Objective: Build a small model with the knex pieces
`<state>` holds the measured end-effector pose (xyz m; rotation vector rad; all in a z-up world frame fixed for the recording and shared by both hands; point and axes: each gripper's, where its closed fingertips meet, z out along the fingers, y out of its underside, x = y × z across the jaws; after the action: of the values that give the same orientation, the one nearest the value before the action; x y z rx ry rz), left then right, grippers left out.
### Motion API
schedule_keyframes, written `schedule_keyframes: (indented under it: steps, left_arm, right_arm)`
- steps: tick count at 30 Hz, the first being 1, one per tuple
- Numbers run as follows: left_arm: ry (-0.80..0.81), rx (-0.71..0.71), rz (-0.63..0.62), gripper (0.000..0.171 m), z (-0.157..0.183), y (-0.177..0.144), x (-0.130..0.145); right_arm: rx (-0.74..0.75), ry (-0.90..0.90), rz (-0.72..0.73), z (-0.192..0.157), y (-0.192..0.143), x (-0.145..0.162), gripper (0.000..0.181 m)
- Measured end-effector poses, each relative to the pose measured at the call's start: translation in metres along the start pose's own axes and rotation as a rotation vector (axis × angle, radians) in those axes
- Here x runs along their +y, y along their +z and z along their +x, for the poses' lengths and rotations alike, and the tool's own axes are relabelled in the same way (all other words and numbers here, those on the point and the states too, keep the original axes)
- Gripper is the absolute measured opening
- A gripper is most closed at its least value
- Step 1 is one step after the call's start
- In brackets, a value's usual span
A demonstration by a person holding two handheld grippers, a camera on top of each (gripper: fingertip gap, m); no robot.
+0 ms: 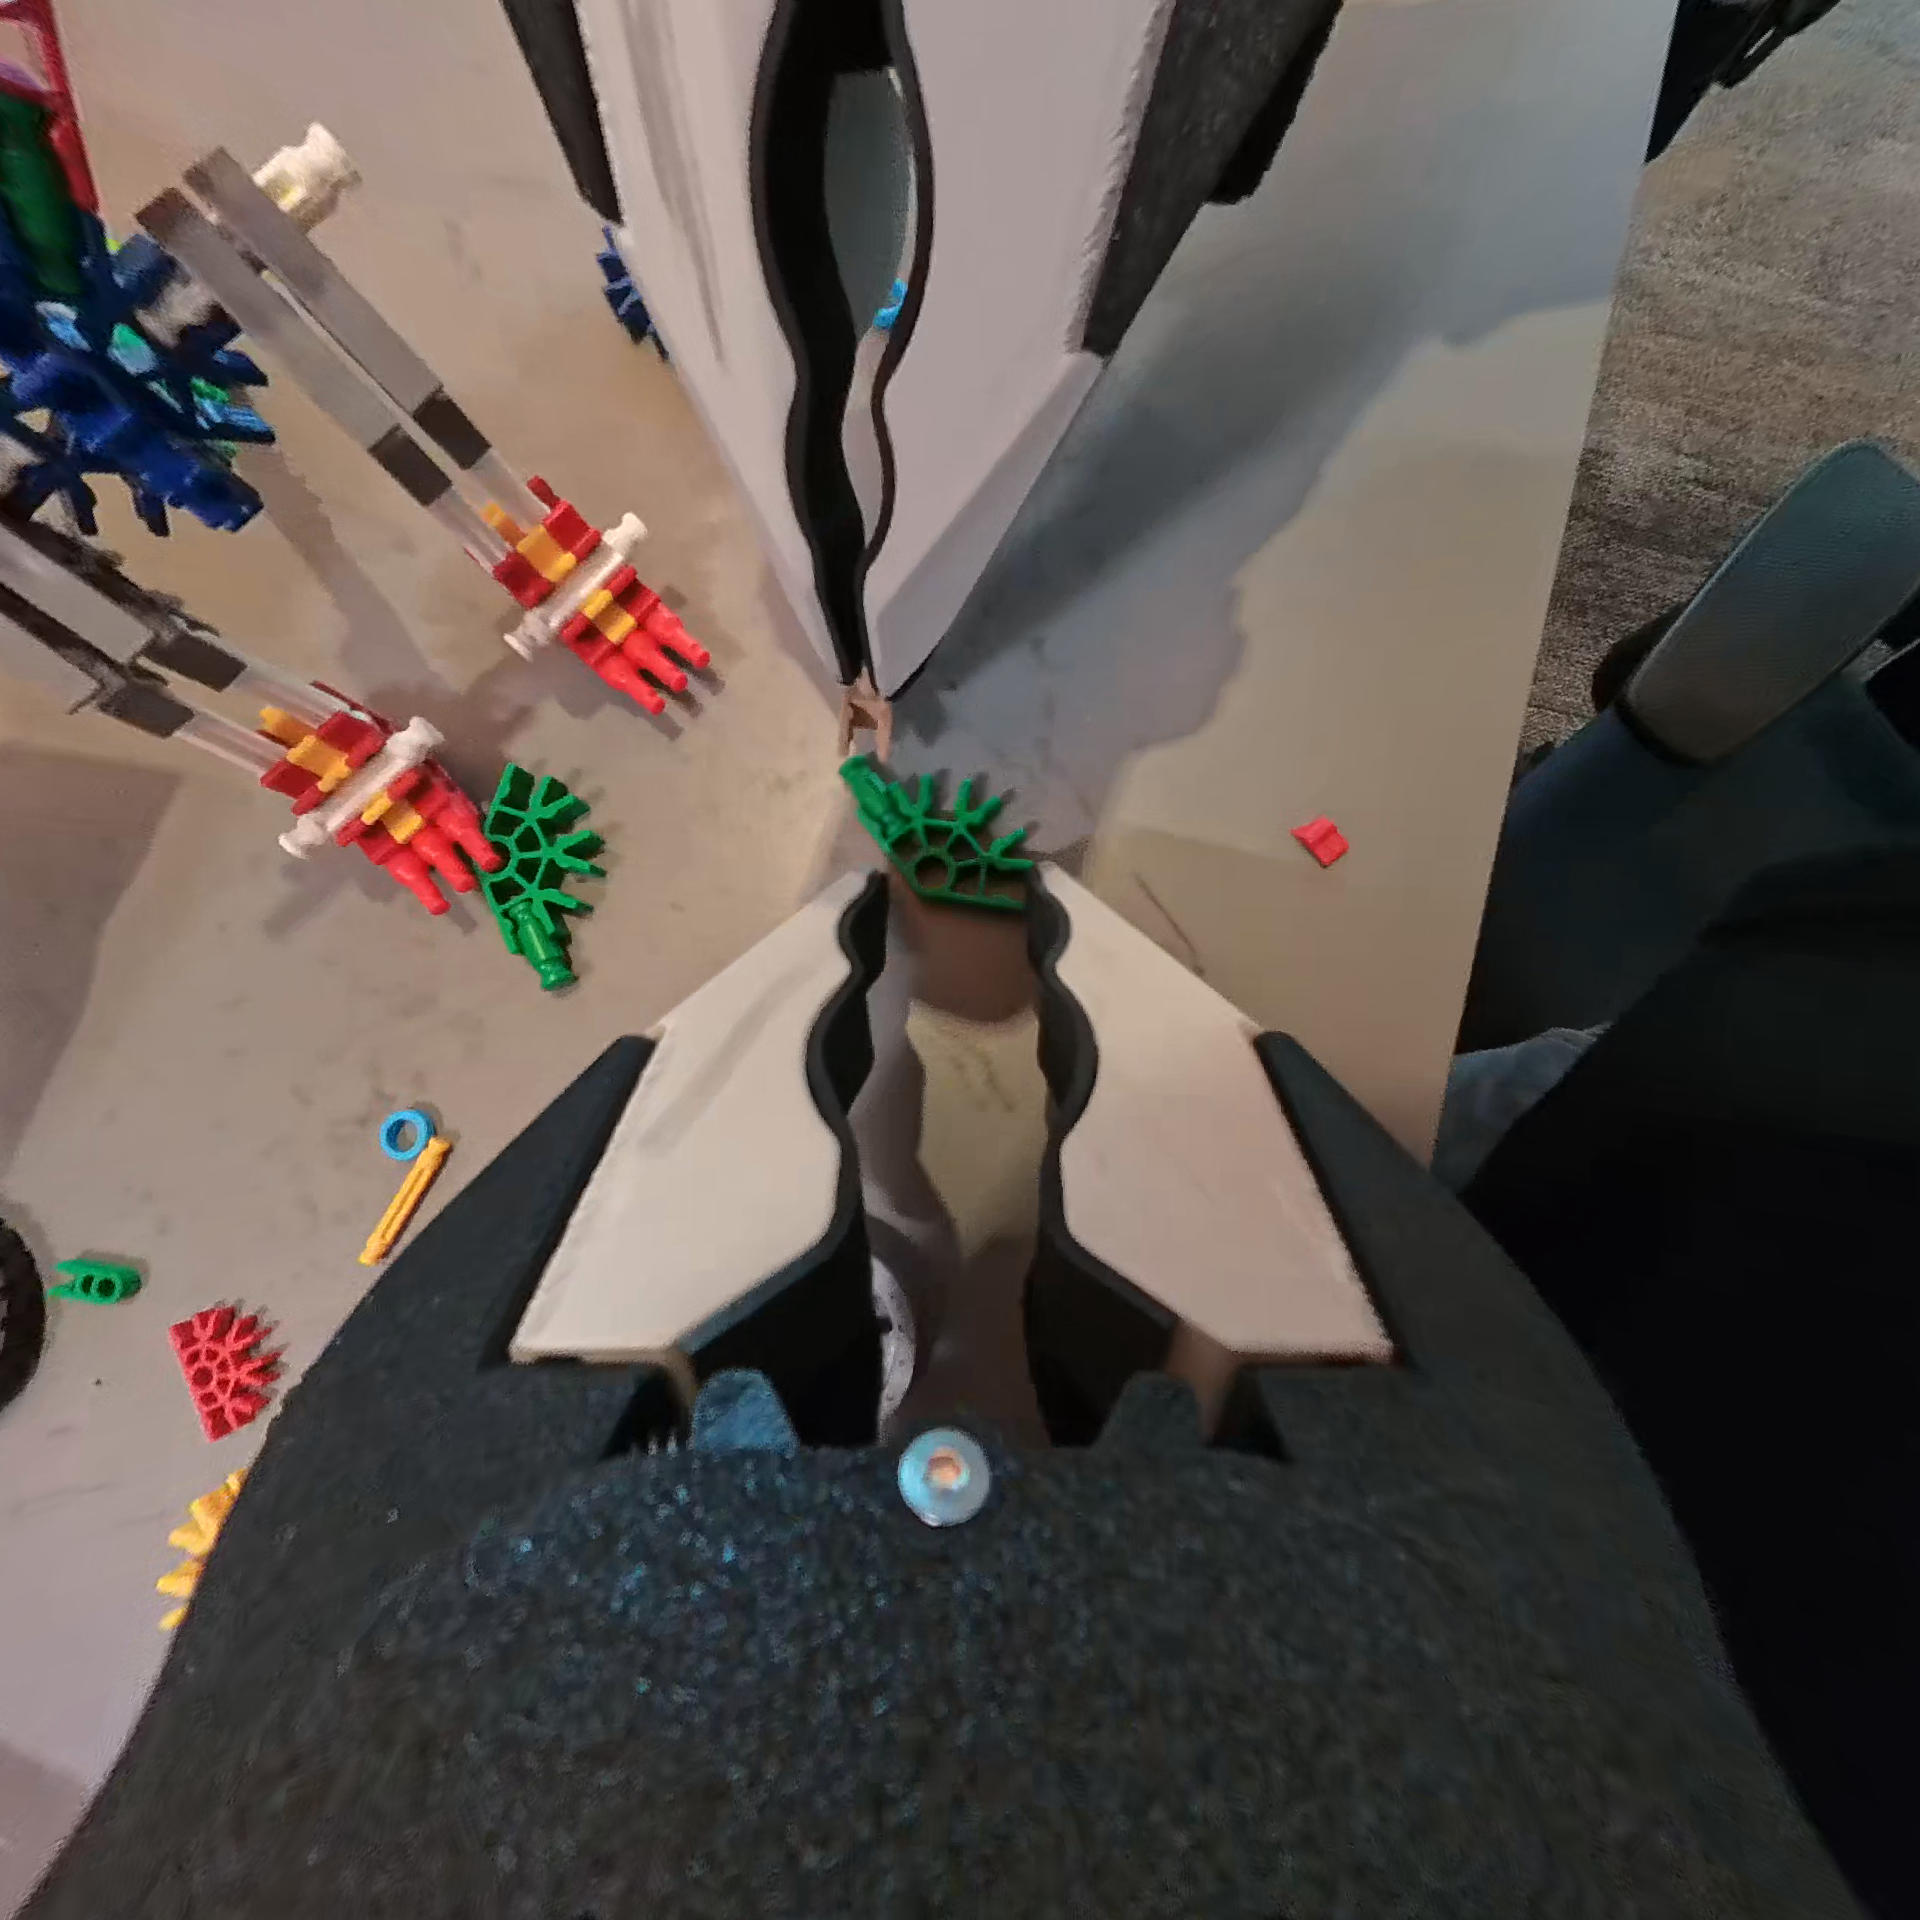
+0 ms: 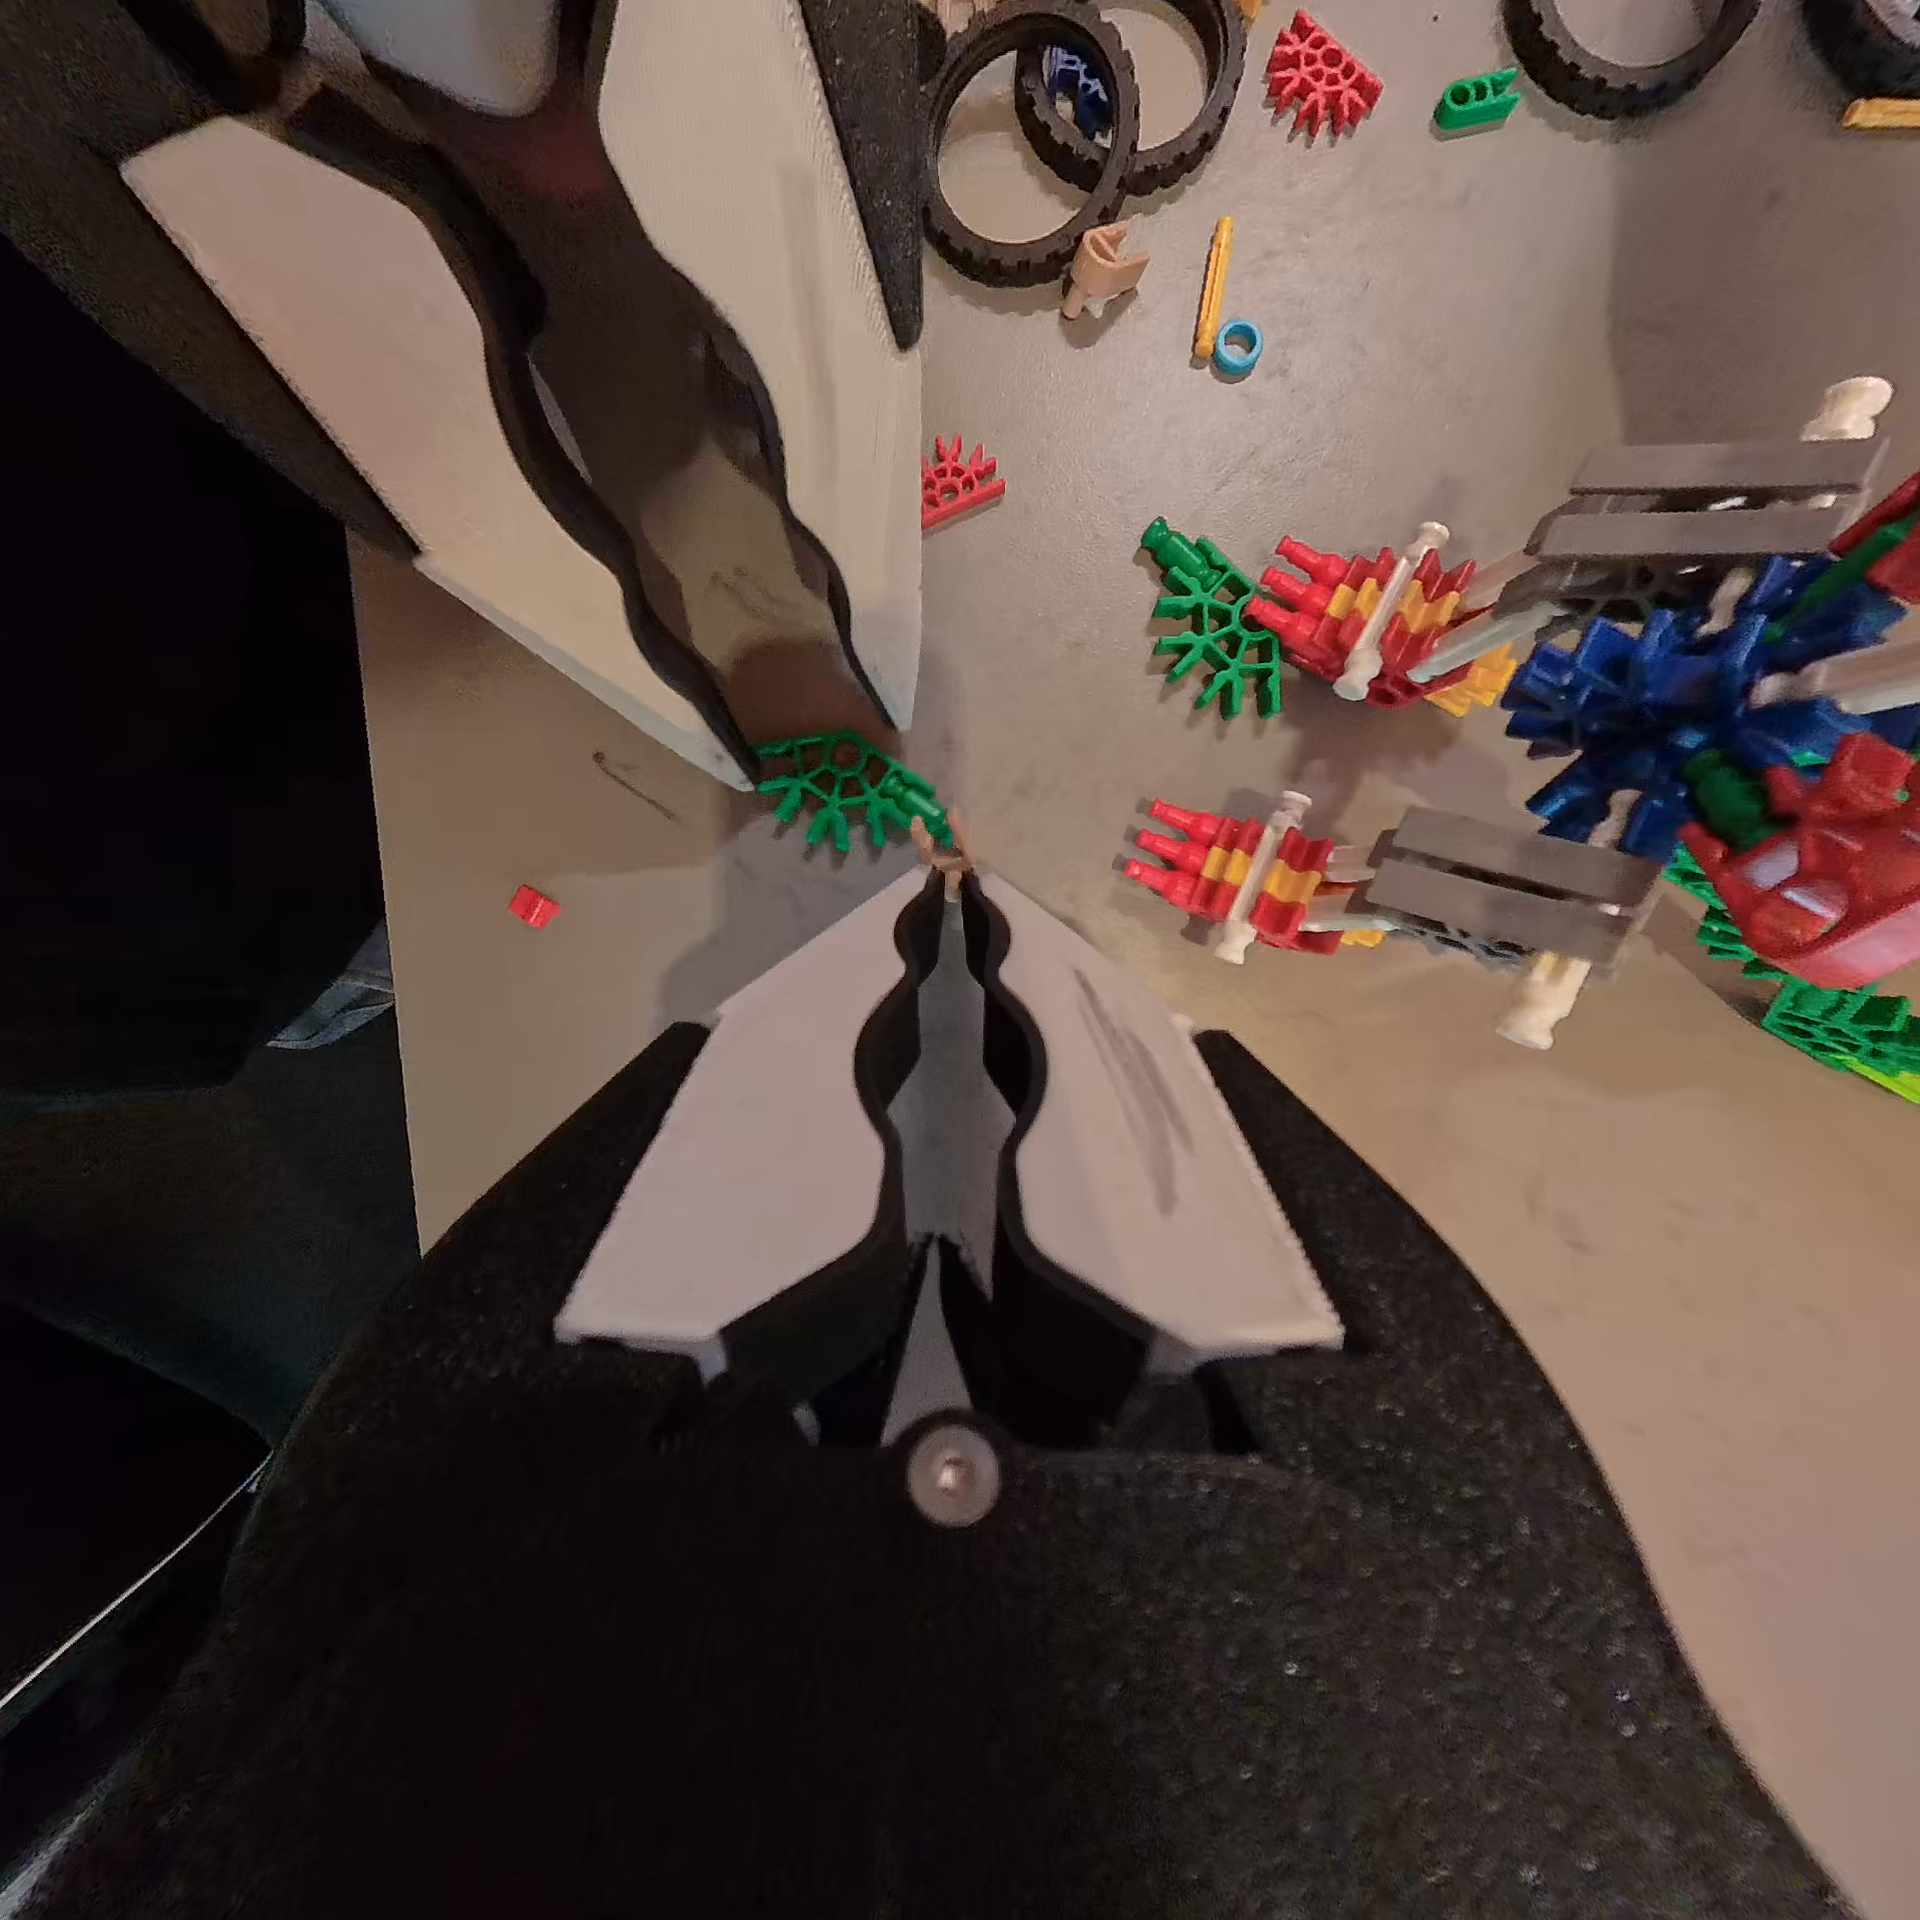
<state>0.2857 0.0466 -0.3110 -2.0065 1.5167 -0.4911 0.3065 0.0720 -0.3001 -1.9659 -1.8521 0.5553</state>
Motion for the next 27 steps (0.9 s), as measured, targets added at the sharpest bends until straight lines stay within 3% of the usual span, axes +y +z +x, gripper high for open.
schedule_keyframes:
  steps: [9, 27]
  left_arm:
    - [0.18, 0.118, -0.011, 0.019, 0.0019, -0.003, 0.0035]
    - [0.273, 0.243, -0.01, 0.019, 0.0049, -0.0023, 0.0029]
  right_arm:
    - [-0.022, -0.019, -0.023, 0.0006, -0.0005, 0.0027, 0.003]
    - [-0.112, -0.128, -0.15, -0.0057, 0.0054, 0.008, 0.003]
